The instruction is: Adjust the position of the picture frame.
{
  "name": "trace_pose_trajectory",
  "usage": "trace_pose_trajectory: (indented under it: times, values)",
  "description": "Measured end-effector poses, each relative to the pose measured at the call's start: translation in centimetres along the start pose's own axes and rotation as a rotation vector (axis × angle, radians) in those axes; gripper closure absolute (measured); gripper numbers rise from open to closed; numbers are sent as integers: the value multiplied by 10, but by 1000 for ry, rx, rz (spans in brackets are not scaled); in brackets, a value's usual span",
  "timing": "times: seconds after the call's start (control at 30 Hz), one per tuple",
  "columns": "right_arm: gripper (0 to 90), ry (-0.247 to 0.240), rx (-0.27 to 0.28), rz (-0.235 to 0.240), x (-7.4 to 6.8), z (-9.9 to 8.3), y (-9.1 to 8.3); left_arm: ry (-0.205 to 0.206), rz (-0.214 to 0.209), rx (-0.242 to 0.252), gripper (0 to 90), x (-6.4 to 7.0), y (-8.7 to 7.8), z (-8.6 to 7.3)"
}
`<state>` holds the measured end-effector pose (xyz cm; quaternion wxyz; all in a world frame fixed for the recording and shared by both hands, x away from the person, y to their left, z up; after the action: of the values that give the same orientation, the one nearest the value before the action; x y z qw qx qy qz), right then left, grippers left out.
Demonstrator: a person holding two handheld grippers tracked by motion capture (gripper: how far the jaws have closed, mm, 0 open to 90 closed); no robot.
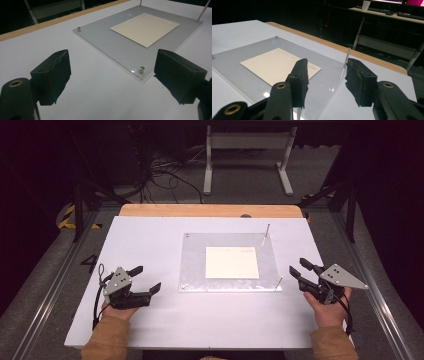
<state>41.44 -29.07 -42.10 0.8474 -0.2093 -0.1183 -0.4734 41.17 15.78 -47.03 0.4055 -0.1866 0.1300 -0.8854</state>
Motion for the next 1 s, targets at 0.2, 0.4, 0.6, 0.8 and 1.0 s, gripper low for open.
trace_pose_trajectory:
  times: [0.2,0.4,0.6,0.8,1.0]
  values:
    - [498,12,-4,1,-1,0,0,0,-4,-15,154,9,3,3]
    - [499,21,-14,-2,0,-1,-4,6,-79,-65,204,26,13,6]
    - [498,25,-16,-5,1,-2,-9,19,-114,-79,224,35,21,9]
    - [490,39,-29,-7,2,-6,-14,47,-135,-155,279,44,35,2]
    - [490,42,-40,1,0,-8,-15,36,-130,-254,289,45,52,-9]
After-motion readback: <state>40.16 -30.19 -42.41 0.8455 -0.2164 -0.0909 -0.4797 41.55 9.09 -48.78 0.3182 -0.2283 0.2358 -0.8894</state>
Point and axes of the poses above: each handheld gripper's, and its own axes: y roughly forward along the jaws, z roughly out of its top, x roughly to its right, the point moved 10 cm from there along y, roughly forward along the jaws, and after that the axes turned 15 degrees about -y, right-handed, at the moved point
